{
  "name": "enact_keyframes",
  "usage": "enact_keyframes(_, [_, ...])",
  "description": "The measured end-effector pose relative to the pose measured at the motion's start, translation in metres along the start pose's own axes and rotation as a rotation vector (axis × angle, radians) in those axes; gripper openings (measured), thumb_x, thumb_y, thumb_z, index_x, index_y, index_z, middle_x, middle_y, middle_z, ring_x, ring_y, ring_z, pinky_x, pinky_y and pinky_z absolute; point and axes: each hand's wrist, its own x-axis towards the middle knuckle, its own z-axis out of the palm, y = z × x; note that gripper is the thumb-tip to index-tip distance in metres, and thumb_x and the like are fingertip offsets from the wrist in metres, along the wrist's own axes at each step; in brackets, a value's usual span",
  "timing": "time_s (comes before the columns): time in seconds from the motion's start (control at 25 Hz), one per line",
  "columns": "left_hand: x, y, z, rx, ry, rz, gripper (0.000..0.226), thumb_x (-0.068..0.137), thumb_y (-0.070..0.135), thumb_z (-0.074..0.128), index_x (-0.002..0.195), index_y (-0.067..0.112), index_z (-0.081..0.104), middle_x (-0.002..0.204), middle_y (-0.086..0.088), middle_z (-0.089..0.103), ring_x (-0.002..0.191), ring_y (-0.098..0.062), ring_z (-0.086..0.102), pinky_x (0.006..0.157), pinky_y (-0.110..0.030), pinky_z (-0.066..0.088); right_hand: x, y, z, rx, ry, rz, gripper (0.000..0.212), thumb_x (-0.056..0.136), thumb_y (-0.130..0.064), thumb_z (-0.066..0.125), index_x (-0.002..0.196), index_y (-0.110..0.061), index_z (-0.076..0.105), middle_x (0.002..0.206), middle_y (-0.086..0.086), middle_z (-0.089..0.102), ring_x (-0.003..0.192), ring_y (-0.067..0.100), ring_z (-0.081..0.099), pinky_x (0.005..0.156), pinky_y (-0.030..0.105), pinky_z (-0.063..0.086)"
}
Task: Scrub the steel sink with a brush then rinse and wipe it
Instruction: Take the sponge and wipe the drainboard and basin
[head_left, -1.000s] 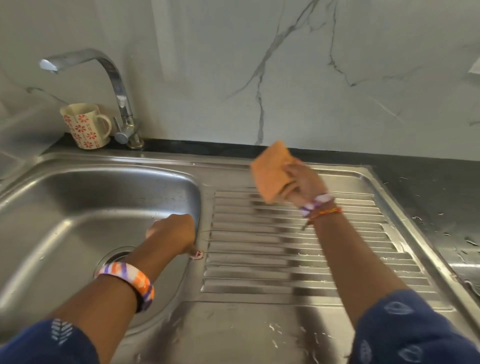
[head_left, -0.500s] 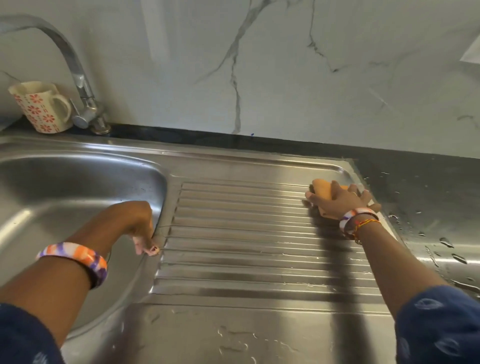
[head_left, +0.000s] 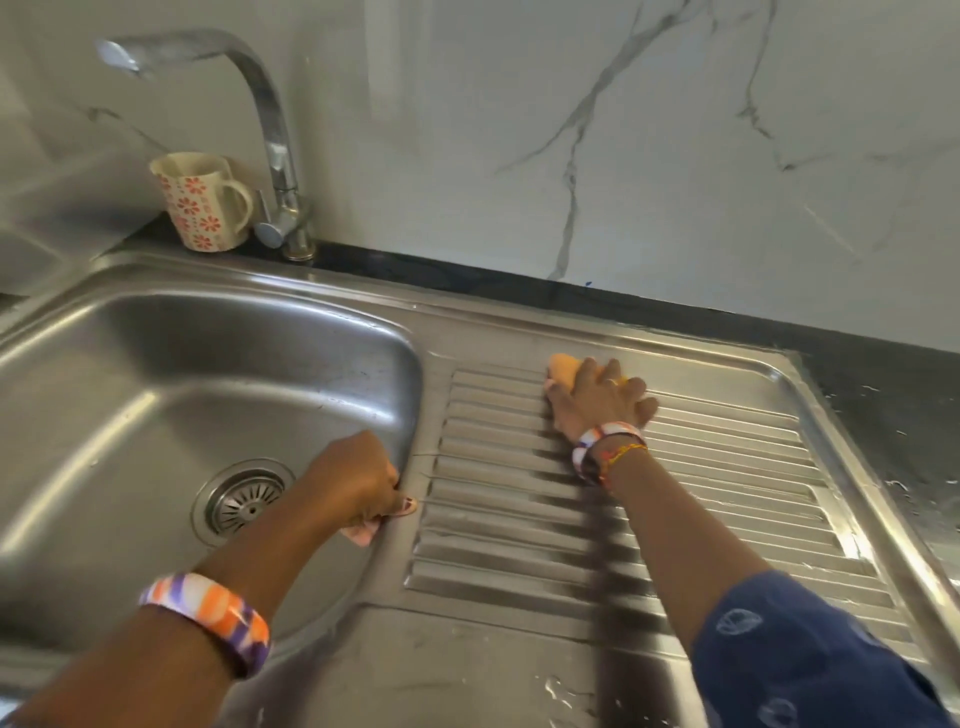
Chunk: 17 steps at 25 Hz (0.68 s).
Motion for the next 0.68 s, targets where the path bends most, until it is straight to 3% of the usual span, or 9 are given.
enact_keyframes(0.12, [-0.001, -0.007, 0.002, -0.004, 0.074, 0.085, 0.023, 0.083, 0.016, 0.070, 0.063, 0.009, 0.061, 0.056, -0.006, 0.058, 0.063, -0.027, 0.066, 0.069, -0.033, 0.059, -0.009, -0.063, 0.013, -0.013, -0.025, -0.119, 0.066, 0.093, -0.051, 0.032, 0.148, -0.014, 0.021, 0.155, 0.012, 0.014, 0.136, 0.041, 0.019, 0.108, 0.050, 0.019])
enact_keyframes(0.24, [0.000, -0.010, 0.001, -0.019, 0.066, 0.140, 0.025, 0.082, 0.017, 0.072, 0.062, 0.010, 0.060, 0.057, -0.006, 0.059, 0.075, -0.032, 0.072, 0.076, -0.037, 0.059, -0.016, -0.103, 0.019, -0.038, -0.060, -0.272, 0.061, 0.094, -0.046, 0.032, 0.148, -0.019, 0.020, 0.156, 0.010, 0.012, 0.136, 0.041, 0.017, 0.107, 0.049, 0.018])
enact_keyframes(0.32, [0.000, -0.012, -0.001, -0.061, 0.049, 0.153, 0.022, 0.081, 0.016, 0.073, 0.065, 0.007, 0.062, 0.056, -0.008, 0.060, 0.070, -0.033, 0.071, 0.076, -0.038, 0.059, -0.022, -0.112, 0.016, -0.078, -0.084, -0.411, 0.056, 0.095, -0.043, 0.032, 0.147, -0.026, 0.021, 0.156, 0.005, 0.012, 0.135, 0.039, 0.019, 0.105, 0.047, 0.019])
enact_keyframes(0.4, [0.001, -0.016, -0.002, -0.084, 0.074, 0.167, 0.023, 0.080, 0.022, 0.074, 0.068, 0.005, 0.064, 0.053, -0.006, 0.060, 0.054, -0.024, 0.066, 0.072, -0.033, 0.059, -0.030, -0.111, 0.014, -0.100, -0.135, -0.519, 0.052, 0.097, -0.042, 0.031, 0.146, -0.032, 0.022, 0.157, -0.001, 0.010, 0.137, 0.035, 0.017, 0.106, 0.047, 0.017])
enact_keyframes(0.52, [-0.013, -0.030, 0.000, 0.083, 0.135, 0.183, 0.042, 0.085, 0.041, 0.063, 0.057, 0.010, 0.059, 0.044, -0.001, 0.058, 0.031, -0.009, 0.053, 0.056, -0.019, 0.051, -0.060, -0.107, 0.014, -0.128, -0.170, -0.590, 0.049, 0.097, -0.041, 0.033, 0.145, -0.035, 0.027, 0.158, -0.007, 0.008, 0.141, 0.031, 0.013, 0.108, 0.047, 0.016])
enact_keyframes(0.68, [-0.040, -0.045, -0.003, 0.260, -0.059, 0.141, 0.042, 0.089, 0.039, 0.059, 0.057, 0.012, 0.057, 0.042, 0.003, 0.056, 0.035, -0.010, 0.051, 0.043, -0.014, 0.044, -0.110, -0.098, 0.011, -0.102, -0.200, -0.631, 0.045, 0.097, -0.043, 0.032, 0.141, -0.033, 0.035, 0.158, -0.007, 0.009, 0.139, 0.030, 0.014, 0.107, 0.047, 0.016])
